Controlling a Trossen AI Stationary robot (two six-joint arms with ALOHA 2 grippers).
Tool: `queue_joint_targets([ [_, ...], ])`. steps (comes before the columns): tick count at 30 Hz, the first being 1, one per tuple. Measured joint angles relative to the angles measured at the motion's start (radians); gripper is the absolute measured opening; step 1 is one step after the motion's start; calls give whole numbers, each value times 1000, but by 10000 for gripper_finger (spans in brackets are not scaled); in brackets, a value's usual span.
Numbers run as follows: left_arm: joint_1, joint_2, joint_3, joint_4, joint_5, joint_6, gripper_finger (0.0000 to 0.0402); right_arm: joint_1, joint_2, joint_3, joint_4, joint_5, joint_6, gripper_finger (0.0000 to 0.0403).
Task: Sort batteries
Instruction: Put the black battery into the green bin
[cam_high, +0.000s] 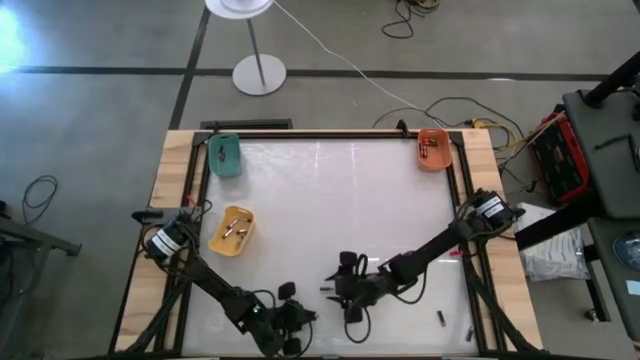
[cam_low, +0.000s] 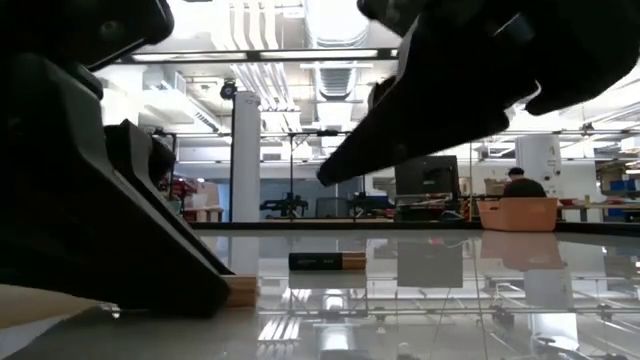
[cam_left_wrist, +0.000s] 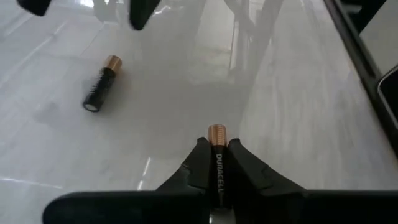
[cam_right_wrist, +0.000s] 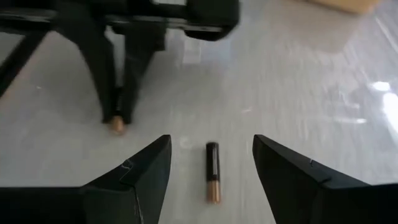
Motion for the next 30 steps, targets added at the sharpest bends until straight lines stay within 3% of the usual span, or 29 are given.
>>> queue_joint_targets([
  [8,21,-164,-12,-124,-116,146,10,74,-9,2,154,76,-133,219],
  [15,124,-382,-91,-231,-121,163,10,146,-43,2,141,180,-155,219],
  [22,434,-638,-179,-420,0,171,10,224,-73,0,-20,220,-93,219],
  [30,914,-793,-195,-679,114,245,10,260,-130,-3,-369,290,236,219],
])
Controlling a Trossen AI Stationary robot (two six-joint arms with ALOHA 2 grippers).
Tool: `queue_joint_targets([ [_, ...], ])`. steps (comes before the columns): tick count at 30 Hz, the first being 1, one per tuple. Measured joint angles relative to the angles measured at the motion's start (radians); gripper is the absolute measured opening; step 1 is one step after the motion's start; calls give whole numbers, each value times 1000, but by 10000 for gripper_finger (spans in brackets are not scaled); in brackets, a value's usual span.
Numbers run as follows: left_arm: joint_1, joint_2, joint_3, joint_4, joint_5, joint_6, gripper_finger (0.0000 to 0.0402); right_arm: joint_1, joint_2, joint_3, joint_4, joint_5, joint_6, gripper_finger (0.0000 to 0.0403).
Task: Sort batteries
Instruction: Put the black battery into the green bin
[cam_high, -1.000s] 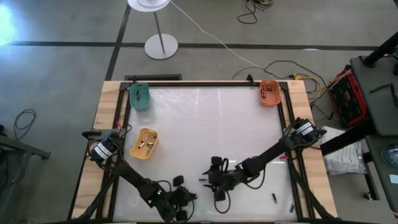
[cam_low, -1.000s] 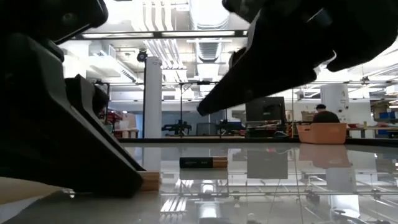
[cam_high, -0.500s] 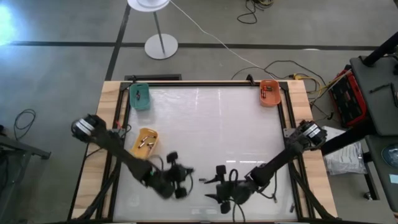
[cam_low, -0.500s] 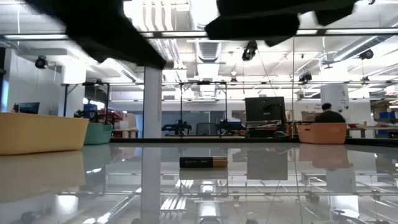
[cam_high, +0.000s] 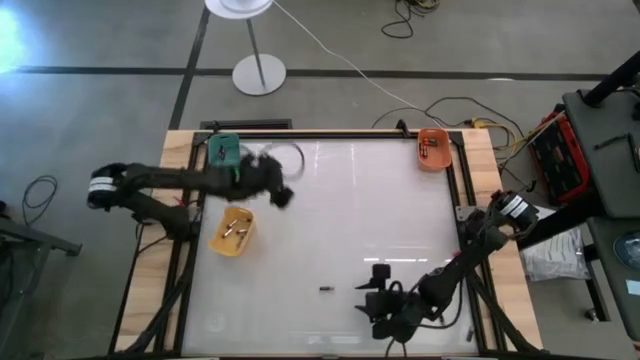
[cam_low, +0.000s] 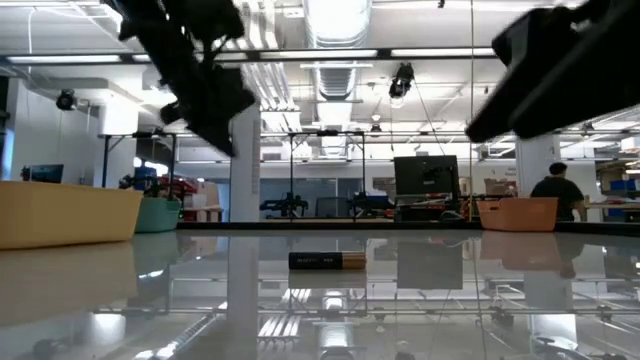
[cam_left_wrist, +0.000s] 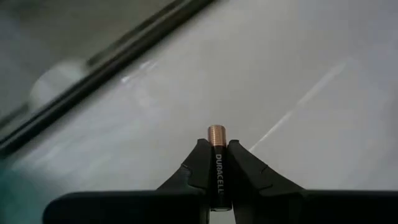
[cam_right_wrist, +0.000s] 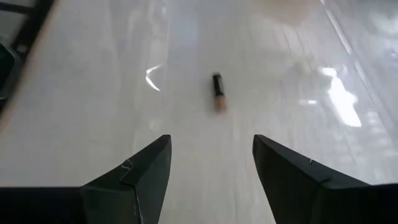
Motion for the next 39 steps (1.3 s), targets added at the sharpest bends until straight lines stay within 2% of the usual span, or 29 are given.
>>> queue_joint_targets([
  [2,128,-19,2,-94,16,0,10,0,1,-13,-11,4,23,219],
  [7,411,-67,16,-188,26,-8,10,-4,12,-40,-12,-2,59,219],
  [13,628,-37,7,-246,36,-59,10,-4,14,-47,-10,6,97,219],
  [22,763,115,3,-218,71,-79,10,-4,14,-48,-9,6,120,219],
  [27,801,230,11,-167,78,-75,10,-4,13,-48,-9,-4,136,219],
  [31,816,318,50,-117,102,-26,10,-4,12,-48,-9,-4,136,219],
  [39,834,459,177,-170,175,-35,10,-4,11,-48,-3,-8,148,219],
])
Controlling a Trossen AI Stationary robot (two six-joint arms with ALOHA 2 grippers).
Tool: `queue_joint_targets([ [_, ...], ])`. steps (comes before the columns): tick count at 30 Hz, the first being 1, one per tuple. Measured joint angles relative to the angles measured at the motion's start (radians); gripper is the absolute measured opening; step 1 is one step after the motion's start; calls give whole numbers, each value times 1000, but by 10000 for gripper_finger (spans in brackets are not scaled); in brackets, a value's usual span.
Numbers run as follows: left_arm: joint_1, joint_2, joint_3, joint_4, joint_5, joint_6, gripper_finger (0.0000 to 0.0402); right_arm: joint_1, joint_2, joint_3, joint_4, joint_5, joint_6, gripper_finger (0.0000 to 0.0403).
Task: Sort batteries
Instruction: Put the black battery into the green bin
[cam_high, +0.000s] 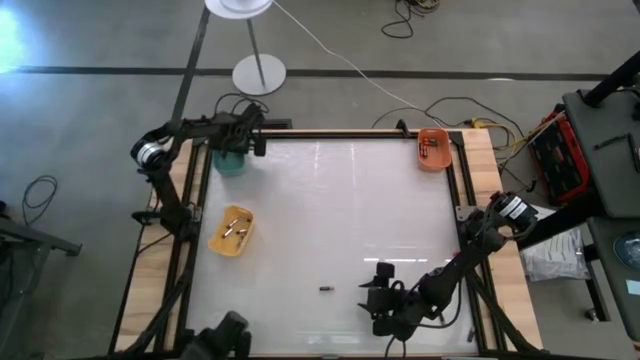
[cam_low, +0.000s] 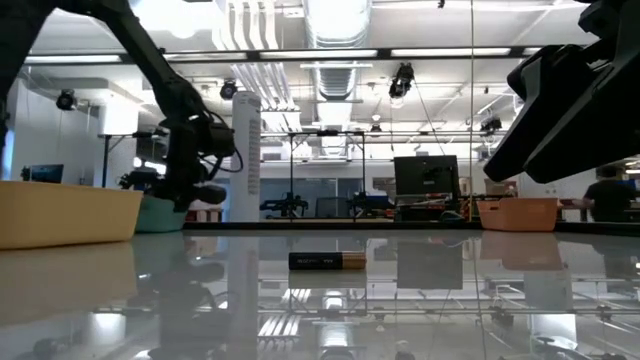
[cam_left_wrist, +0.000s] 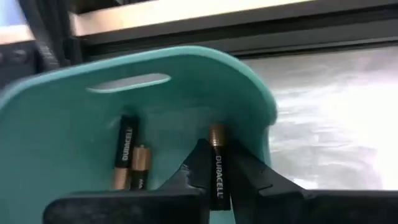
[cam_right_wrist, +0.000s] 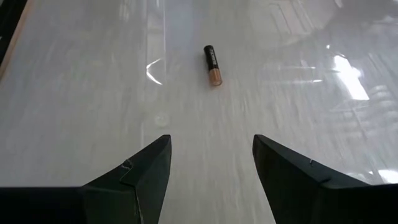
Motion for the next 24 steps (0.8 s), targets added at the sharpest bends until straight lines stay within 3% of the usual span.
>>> queue_joint_targets([
  [14,24,88,111,-197,36,35,6,0,0,0,-1,-4,17,219],
  [24,26,88,112,-233,4,61,52,0,0,1,-2,-4,16,219],
])
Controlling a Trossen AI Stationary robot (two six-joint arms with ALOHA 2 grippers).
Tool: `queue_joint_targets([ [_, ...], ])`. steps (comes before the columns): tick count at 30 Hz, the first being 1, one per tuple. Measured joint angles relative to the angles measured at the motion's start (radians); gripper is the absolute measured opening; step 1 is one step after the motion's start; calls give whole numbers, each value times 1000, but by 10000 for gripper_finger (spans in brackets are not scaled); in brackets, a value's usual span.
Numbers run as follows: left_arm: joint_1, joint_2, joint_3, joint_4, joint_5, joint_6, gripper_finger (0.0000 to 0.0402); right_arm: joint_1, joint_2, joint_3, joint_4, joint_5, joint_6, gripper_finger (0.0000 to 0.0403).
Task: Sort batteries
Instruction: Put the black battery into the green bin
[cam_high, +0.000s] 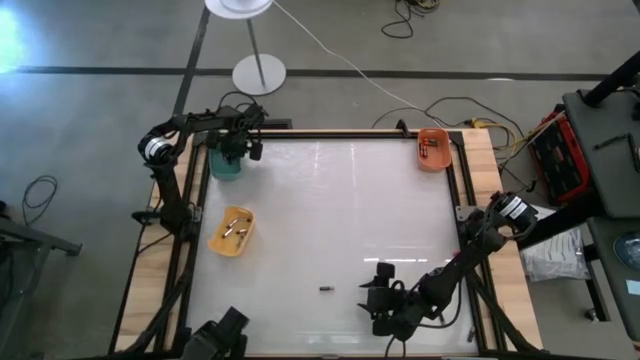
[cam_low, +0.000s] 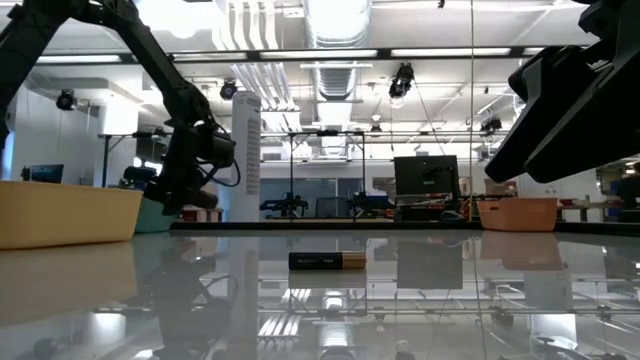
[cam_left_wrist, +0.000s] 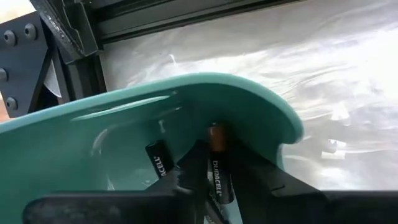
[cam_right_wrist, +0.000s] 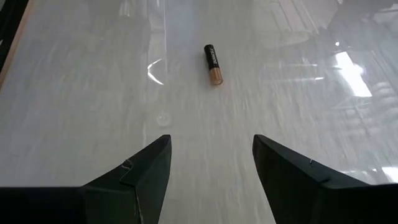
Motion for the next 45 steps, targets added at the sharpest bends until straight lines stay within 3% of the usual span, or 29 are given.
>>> queue_joint_targets([
  [19,0,-3,4,-21,-54,25,66,0,-2,1,1,0,5,219],
  [27,-2,-5,61,-121,-62,26,66,0,-2,1,2,0,13,219],
  [33,-31,-14,148,-304,-81,10,66,0,-2,1,2,0,23,219],
  [39,-218,-147,136,-396,-90,3,66,-2,-2,1,3,28,-6,219],
  [45,-614,-423,44,-371,-91,-150,66,-5,-2,1,3,72,-47,219],
])
